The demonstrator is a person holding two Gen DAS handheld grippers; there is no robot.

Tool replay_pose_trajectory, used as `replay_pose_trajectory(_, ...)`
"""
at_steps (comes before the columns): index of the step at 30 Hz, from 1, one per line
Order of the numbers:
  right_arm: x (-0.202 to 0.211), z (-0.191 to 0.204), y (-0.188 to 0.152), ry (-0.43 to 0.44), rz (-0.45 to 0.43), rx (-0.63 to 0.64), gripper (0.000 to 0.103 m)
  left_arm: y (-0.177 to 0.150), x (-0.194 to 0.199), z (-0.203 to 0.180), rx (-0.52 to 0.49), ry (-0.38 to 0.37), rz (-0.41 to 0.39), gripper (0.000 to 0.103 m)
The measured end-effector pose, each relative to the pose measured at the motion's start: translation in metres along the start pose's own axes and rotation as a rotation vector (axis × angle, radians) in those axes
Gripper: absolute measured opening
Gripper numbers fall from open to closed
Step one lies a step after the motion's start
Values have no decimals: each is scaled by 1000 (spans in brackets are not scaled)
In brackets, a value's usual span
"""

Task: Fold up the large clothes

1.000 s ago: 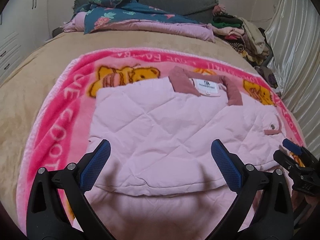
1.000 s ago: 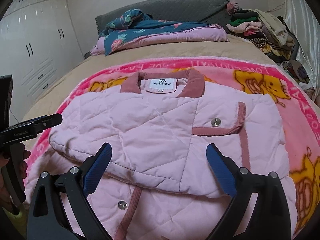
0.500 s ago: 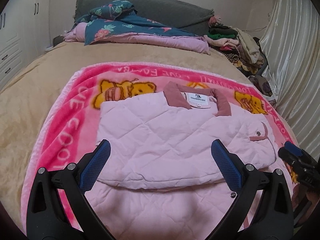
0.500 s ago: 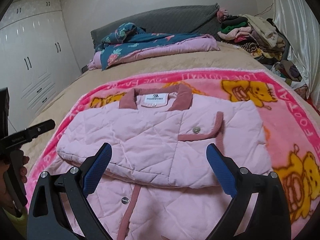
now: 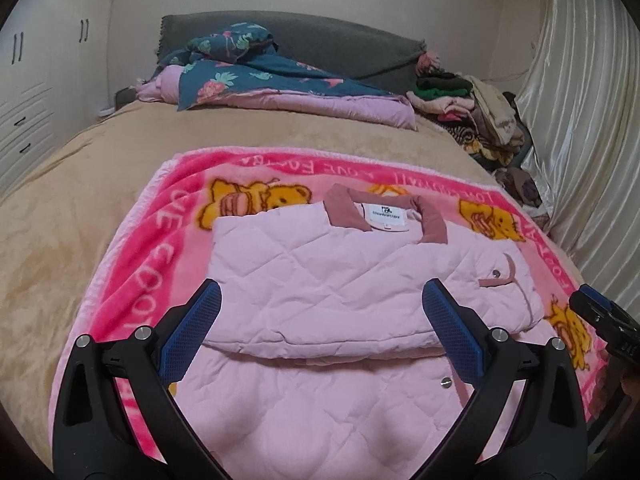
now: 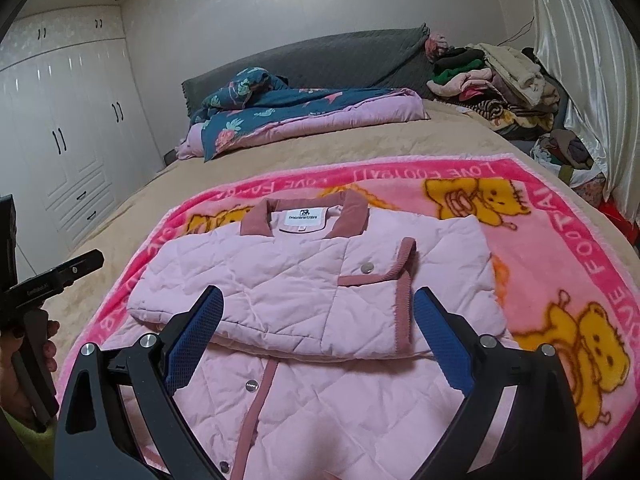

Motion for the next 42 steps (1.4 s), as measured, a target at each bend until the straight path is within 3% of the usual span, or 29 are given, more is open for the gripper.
replay_pose_trajectory(20, 46, -4, -9, 28, -51, 14, 98, -47, 25, -23, -31, 34, 16, 95)
replay_pose_trajectory(42, 85, -6, -41, 16, -46, 52, 99, -94, 56, -41, -58, 52, 27, 95)
Point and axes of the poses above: each gripper's, at about its wrist camera, not at the fingertips, and x roughly against the way its jaws point, z to its left, y to its top, the point moved 2 cm from there along -x, roughly the way its jaws point, and after that the axes turned 10 degrees about z, right-handed, at the moved point
